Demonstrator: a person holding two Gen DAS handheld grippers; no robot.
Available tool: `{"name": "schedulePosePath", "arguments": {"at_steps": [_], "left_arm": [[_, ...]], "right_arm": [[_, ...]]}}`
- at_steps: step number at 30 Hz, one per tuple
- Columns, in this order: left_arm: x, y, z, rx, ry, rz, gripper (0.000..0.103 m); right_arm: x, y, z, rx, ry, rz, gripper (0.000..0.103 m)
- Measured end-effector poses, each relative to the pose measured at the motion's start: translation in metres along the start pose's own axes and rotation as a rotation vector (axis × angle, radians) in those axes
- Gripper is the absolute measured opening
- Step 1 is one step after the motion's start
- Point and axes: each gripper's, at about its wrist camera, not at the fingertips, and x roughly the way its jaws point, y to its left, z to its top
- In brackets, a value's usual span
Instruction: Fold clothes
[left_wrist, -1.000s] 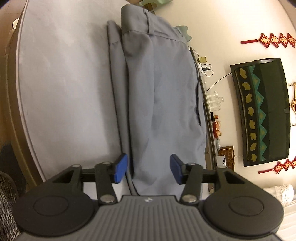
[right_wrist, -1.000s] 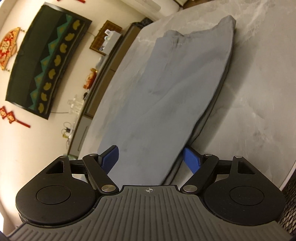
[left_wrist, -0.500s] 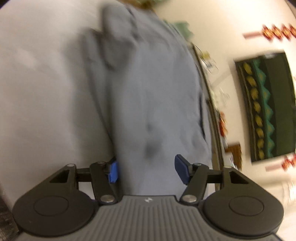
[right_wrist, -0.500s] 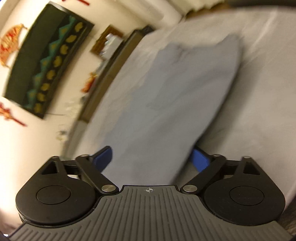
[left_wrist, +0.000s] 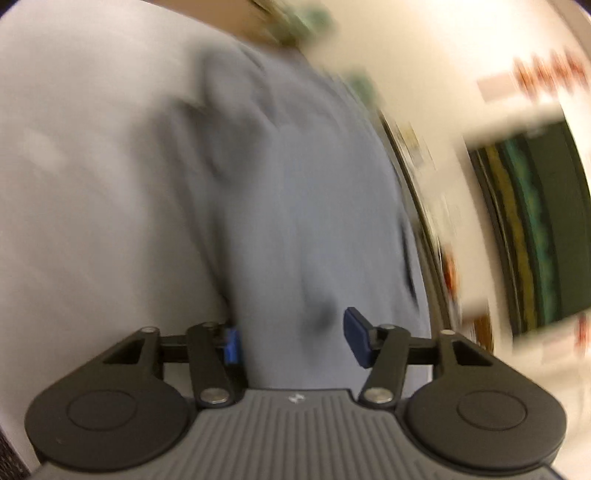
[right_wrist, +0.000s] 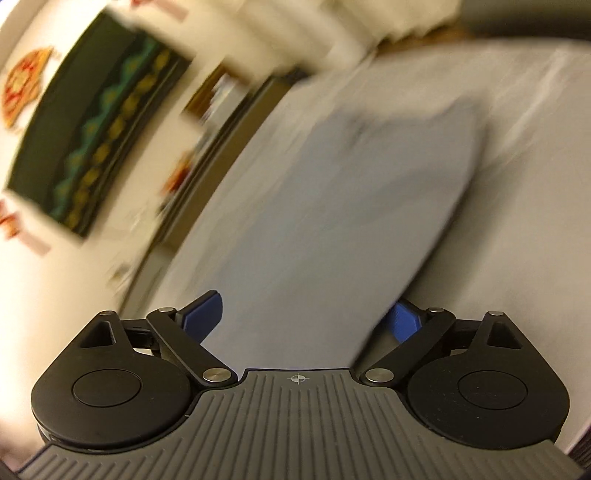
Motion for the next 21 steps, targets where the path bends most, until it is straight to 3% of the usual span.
{"name": "schedulePosePath", "arguments": {"at_steps": [3, 4, 5, 6, 9, 17, 19, 21], "left_arm": [[0.022, -0.014, -0.007, 0.127, 0.097, -0.031, 0.052], [0.030, -0.019, -0.011, 0.168, 0.119, -0.031, 0.036], [0.036, -0.019, -0.012, 0.189, 0.123, -0.018, 0.024], [0.040, -0.016, -0.010, 0.173, 0.122, -0.023, 0.009], [0.030, -0.009, -0.001, 0.107, 0.088, -0.109, 0.004], [-0.102, -0.068, -0.012, 0.249, -0.142, -0.366, 0.003], [-0.123, -0.114, -0.007, 0.314, -0.176, -0.373, 0.003], [-0.114, -0.168, -0.002, 0.375, -0.152, -0.280, 0.005]], "right_arm": [[0.010, 0.010, 0.001, -0.048, 0.022, 0.010, 0.091], [0.018, 0.017, -0.001, -0.082, 0.062, 0.032, 0.069], [0.026, 0.021, -0.003, -0.100, 0.101, 0.035, 0.027], [0.032, 0.020, -0.004, -0.095, 0.127, 0.026, 0.008], [0.024, 0.019, -0.003, -0.100, 0.087, 0.033, 0.003], [-0.084, 0.094, 0.029, -0.383, -0.094, 0.174, 0.001], [-0.106, 0.118, 0.041, -0.455, -0.094, 0.188, 0.001], [-0.120, 0.142, 0.052, -0.558, -0.072, 0.177, 0.001]]}}
